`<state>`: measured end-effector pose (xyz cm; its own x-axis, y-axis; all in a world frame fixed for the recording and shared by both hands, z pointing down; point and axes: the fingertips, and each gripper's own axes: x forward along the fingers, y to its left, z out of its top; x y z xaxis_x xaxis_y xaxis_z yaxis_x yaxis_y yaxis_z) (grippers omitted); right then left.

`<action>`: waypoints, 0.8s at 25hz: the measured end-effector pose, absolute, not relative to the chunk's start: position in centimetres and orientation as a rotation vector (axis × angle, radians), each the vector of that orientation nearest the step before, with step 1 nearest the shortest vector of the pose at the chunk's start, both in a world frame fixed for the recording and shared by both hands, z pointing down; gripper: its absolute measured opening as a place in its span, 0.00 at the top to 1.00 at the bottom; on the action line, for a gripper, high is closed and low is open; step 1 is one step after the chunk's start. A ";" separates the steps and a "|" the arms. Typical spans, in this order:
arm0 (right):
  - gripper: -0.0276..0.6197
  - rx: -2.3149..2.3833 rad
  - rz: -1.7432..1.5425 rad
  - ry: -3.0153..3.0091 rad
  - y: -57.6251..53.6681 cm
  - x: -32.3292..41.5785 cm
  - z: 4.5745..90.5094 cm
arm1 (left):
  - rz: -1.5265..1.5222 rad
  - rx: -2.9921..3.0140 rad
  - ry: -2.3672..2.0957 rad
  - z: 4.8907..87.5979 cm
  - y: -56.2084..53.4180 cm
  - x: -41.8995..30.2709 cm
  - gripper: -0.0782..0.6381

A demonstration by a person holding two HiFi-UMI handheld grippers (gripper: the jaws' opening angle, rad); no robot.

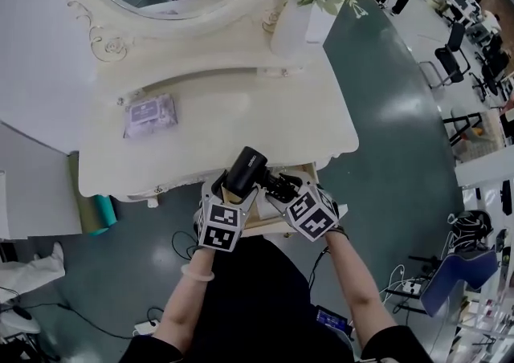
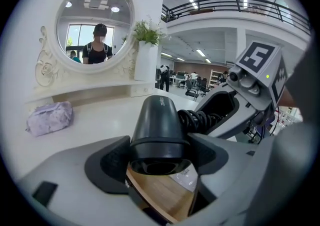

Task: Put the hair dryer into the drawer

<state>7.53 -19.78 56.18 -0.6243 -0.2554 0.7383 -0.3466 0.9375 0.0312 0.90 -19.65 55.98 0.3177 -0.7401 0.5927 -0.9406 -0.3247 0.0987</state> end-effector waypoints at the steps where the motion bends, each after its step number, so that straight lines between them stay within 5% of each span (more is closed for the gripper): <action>1: 0.57 0.414 0.144 -2.275 -19.3 7.6 56.4 | 0.630 2.153 -1.491 56.2 -19.2 1.0 0.38; 20: 0.57 0.254 0.128 -2.200 -15.7 9.5 61.7 | 0.610 2.018 -1.502 61.7 -14.9 3.1 0.38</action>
<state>9.52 -15.68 61.68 -0.5826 -0.1359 0.8013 -0.2282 0.9736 -0.0007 3.07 -14.85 61.73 0.2740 -0.7135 0.6449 -0.9611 -0.2274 0.1567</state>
